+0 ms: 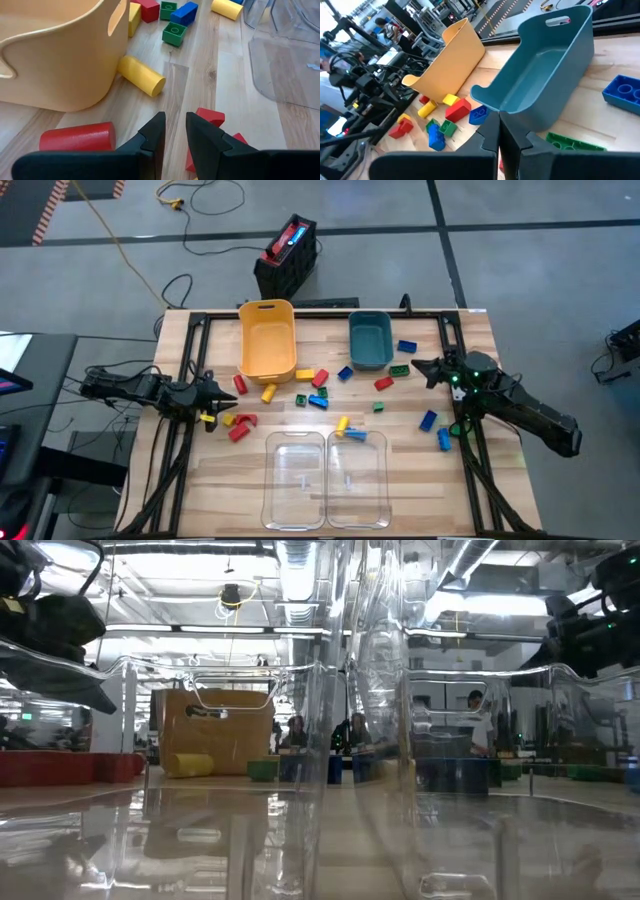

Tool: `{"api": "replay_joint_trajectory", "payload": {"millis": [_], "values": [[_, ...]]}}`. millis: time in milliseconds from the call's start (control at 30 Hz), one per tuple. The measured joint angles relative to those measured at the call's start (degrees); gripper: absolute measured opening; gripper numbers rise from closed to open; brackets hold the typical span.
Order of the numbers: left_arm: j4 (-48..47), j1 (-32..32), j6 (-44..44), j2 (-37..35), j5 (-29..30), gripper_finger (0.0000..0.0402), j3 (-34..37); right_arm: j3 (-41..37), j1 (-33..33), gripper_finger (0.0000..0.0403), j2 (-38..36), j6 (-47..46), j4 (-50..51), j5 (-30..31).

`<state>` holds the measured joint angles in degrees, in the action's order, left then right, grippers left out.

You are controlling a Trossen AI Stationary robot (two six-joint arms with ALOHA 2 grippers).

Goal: Sort blocks
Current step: Put the red block into the yellow bin

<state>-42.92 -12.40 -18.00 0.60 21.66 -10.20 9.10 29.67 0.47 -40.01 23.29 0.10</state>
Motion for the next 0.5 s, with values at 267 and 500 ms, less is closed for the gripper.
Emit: {"api": "replay_joint_trajectory", "payload": {"millis": [267,500], "values": [[21.37,0.15,-6.55,0.04,10.19,0.0073,0.36,0.02,-0.02,0.0028,-0.02,0.71,-2.18,-0.03],[31.25,0.11,-5.43,0.13,10.2,0.0073,0.22,0.04,-0.04,0.0028,-0.02,3.66,-2.61,-1.27]]}}
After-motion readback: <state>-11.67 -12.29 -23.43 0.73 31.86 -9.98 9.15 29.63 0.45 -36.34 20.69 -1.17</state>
